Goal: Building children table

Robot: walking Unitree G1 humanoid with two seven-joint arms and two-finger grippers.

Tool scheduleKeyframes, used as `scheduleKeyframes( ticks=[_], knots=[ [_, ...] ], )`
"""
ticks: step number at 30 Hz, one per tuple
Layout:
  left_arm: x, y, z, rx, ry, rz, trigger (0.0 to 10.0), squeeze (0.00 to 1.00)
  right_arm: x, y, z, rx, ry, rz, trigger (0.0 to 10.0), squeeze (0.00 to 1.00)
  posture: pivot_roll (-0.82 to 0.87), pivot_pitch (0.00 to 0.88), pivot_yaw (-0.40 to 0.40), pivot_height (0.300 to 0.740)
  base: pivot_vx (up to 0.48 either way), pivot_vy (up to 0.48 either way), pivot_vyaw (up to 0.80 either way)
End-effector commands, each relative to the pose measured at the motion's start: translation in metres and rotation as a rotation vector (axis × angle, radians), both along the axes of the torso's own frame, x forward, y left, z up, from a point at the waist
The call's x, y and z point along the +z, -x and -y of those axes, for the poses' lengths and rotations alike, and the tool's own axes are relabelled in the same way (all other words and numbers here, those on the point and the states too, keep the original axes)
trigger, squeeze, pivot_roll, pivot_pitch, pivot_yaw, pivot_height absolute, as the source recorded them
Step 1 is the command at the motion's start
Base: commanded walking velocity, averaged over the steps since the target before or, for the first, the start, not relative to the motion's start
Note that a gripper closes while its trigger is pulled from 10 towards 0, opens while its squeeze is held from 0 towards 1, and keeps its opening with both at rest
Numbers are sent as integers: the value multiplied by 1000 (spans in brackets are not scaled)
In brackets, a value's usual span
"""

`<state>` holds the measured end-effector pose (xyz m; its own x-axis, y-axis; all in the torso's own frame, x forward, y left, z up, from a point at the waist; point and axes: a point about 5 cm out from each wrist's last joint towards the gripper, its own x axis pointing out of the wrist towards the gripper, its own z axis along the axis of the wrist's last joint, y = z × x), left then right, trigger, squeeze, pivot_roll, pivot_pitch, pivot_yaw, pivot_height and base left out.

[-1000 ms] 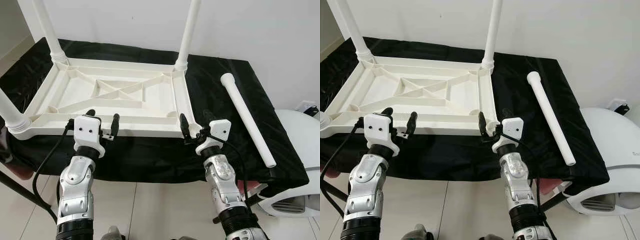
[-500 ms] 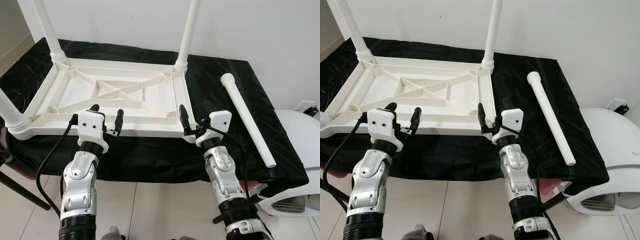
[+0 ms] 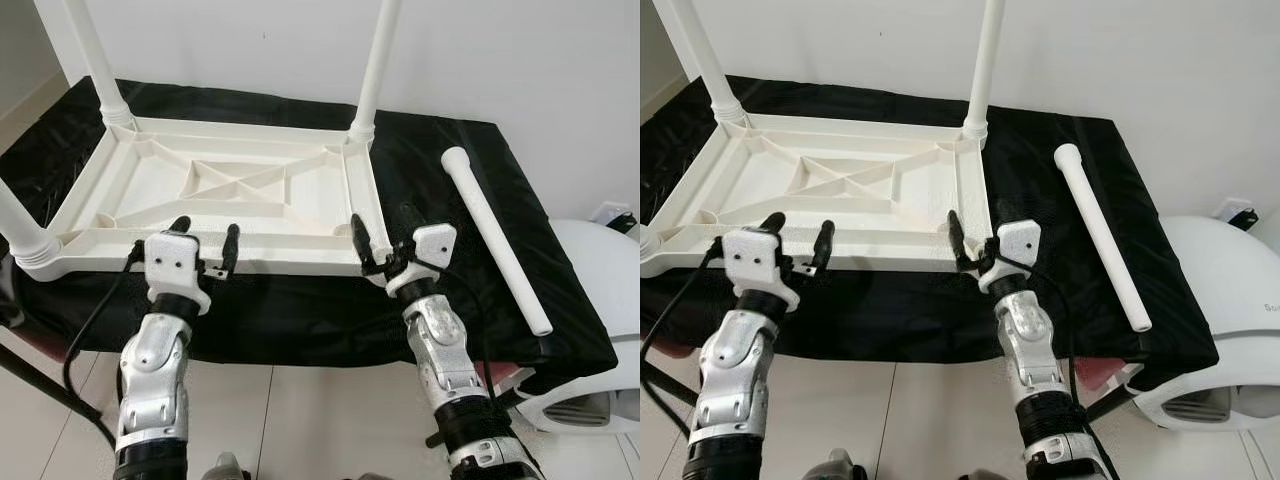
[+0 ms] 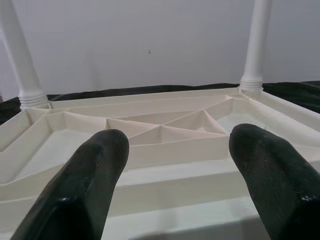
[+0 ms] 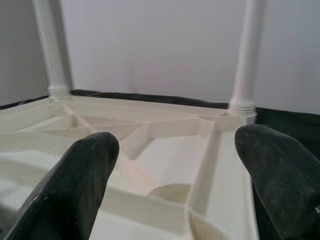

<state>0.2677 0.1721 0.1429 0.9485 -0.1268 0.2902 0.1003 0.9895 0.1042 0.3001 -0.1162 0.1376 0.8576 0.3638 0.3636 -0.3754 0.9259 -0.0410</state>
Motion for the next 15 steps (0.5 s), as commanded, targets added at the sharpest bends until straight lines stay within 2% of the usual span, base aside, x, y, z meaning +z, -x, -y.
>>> scheduleKeyframes(
  ticks=[1,4,7,9,11,12,13,15],
  knots=[
    [-1,10,13,-45,37,22,10000,0,0,8,-2,122,41,18,10000,0,55,0,-30,740,0,0,0],
    [-1,17,16,-135,8,17,10000,0,-2,15,-2,209,94,19,10000,0,53,0,-28,740,0,0,0],
    [0,18,15,-144,-1,22,10000,0,-3,16,-2,227,91,12,10000,0,53,0,-28,740,0,0,0],
    [-1,21,17,-208,-21,19,10000,0,-3,17,0,262,113,12,10000,0,53,0,-26,740,0,0,0],
    [-1,22,17,-225,-30,20,10000,0,-3,18,1,276,119,11,10000,0,53,0,-26,740,0,0,0],
    [6,25,22,-362,-63,31,10000,0,0,24,-2,419,169,12,10000,0,47,7,-15,740,0,0,0],
    [6,25,22,-362,-63,31,10000,0,0,24,-2,419,169,12,10000,0,47,7,-15,740,0,0,0],
    [7,31,28,-485,-84,24,10000,0,0,31,-4,537,212,7,10000,0,50,16,-13,740,0,0,0]
  ],
)
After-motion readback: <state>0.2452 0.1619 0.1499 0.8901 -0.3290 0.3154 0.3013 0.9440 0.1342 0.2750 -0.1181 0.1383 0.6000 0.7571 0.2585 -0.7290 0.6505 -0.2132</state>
